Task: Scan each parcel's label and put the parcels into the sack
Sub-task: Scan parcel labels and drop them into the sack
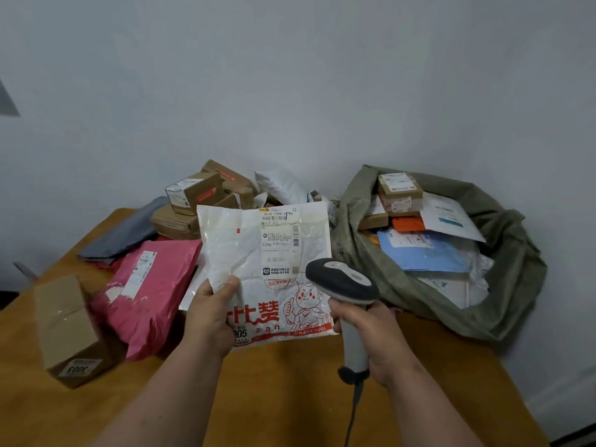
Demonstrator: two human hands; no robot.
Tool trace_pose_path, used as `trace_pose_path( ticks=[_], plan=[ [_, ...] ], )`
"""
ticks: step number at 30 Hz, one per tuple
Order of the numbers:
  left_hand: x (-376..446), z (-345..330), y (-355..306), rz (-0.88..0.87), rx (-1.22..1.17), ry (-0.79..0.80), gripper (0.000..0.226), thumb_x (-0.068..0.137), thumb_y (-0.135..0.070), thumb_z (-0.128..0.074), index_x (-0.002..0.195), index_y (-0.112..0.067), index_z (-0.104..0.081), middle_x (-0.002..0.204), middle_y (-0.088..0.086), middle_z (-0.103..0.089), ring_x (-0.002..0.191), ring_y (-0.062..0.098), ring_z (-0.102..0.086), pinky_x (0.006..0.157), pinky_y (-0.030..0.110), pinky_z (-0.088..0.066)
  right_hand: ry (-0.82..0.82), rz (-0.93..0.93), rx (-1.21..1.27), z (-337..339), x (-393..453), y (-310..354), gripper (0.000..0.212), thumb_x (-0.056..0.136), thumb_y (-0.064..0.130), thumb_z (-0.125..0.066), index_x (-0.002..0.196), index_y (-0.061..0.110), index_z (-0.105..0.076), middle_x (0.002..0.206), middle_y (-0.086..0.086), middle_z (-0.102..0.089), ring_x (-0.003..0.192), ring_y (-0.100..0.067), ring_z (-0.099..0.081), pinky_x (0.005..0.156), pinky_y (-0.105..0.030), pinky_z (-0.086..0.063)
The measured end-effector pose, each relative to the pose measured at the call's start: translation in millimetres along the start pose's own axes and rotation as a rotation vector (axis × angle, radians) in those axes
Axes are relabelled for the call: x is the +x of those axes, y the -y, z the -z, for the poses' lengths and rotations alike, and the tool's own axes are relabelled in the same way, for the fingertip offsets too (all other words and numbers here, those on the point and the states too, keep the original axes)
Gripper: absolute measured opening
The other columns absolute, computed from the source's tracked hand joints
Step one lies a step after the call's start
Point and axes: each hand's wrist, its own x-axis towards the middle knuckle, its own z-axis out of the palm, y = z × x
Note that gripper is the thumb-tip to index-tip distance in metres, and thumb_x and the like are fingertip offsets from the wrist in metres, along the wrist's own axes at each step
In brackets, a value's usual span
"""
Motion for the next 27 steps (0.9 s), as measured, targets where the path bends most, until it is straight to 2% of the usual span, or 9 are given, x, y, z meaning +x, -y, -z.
trace_pose_path(
  ticks=[3, 5, 9, 12, 15, 18, 21, 27],
  plan=[
    [1, 1, 2, -0.009, 0.0, 0.014, 0.019, 0.095, -0.015, -0.065, 0.103, -0.032, -0.071, 0.101, 0.01, -0.076, 0.088, 0.039, -0.074, 0.07, 0.065, -0.056, -0.013, 0.0, 0.003, -3, 3, 5, 0.014, 0.084, 0.027, -0.079, 0.094, 0.02, -0.071, 0.071, 0.011, -0.072, 0.061, -0.002, -0.065, 0.051, -0.013, -0.048],
    [1, 1, 4, -0.013, 0.003, 0.025, 0.019, 0.095, -0.015, -0.065, 0.103, -0.03, -0.071, 0.102, 0.01, -0.076, 0.087, 0.039, -0.074, 0.071, 0.066, -0.056, -0.029, -0.014, 0.006, -5, 4, 10, 0.016, 0.085, 0.029, -0.078, 0.092, 0.017, -0.07, 0.069, 0.008, -0.07, 0.06, -0.005, -0.065, 0.053, -0.019, -0.049],
    [3, 2, 7, 0.0, 0.002, 0.017, 0.022, 0.095, -0.013, -0.064, 0.114, -0.024, -0.069, 0.108, 0.013, -0.074, 0.096, 0.041, -0.071, 0.074, 0.068, -0.055, -0.048, -0.017, 0.006, -9, 7, 15, 0.02, 0.085, 0.033, -0.077, 0.088, 0.014, -0.07, 0.066, -0.003, -0.068, 0.063, -0.014, -0.065, 0.068, -0.038, -0.05],
    [3, 3, 6, 0.003, -0.005, 0.019, 0.024, 0.095, -0.012, -0.063, 0.117, -0.022, -0.067, 0.109, 0.014, -0.074, 0.096, 0.041, -0.07, 0.069, 0.063, -0.056, -0.045, -0.004, -0.004, -11, 8, 16, 0.024, 0.084, 0.037, -0.077, 0.088, 0.014, -0.07, 0.067, -0.003, -0.068, 0.064, -0.015, -0.066, 0.074, -0.043, -0.051],
    [3, 4, 6, 0.007, -0.01, 0.021, 0.026, 0.095, -0.011, -0.062, 0.118, -0.022, -0.067, 0.11, 0.013, -0.074, 0.096, 0.04, -0.07, 0.07, 0.064, -0.056, -0.031, 0.009, -0.023, -12, 8, 17, 0.029, 0.081, 0.043, -0.078, 0.086, 0.016, -0.07, 0.067, -0.002, -0.069, 0.063, -0.012, -0.066, 0.077, -0.044, -0.052],
    [2, 3, 6, 0.006, -0.01, 0.022, 0.026, 0.096, -0.01, -0.062, 0.119, -0.022, -0.066, 0.112, 0.014, -0.073, 0.098, 0.042, -0.069, 0.074, 0.07, -0.053, -0.031, 0.015, -0.02, -15, 8, 20, 0.04, 0.069, 0.051, -0.077, 0.09, 0.018, -0.069, 0.067, 0.001, -0.069, 0.063, -0.012, -0.067, 0.077, -0.046, -0.054],
    [1, 3, 4, 0.006, -0.015, 0.018, 0.025, 0.095, -0.01, -0.062, 0.115, -0.023, -0.067, 0.109, 0.013, -0.074, 0.096, 0.041, -0.07, 0.072, 0.068, -0.055, -0.04, 0.014, -0.005, -16, 8, 23, 0.046, 0.065, 0.052, -0.077, 0.094, 0.016, -0.069, 0.069, 0.002, -0.07, 0.063, -0.013, -0.067, 0.074, -0.044, -0.053],
    [-2, -1, 2, 0.001, -0.01, 0.028, 0.026, 0.096, -0.009, -0.061, 0.116, -0.024, -0.067, 0.112, 0.012, -0.073, 0.099, 0.041, -0.069, 0.073, 0.068, -0.054, -0.032, 0.024, 0.015, -16, 10, 25, 0.04, 0.066, 0.049, -0.078, 0.09, 0.017, -0.069, 0.071, 0.003, -0.068, 0.061, -0.013, -0.066, 0.067, -0.038, -0.053]
  ],
)
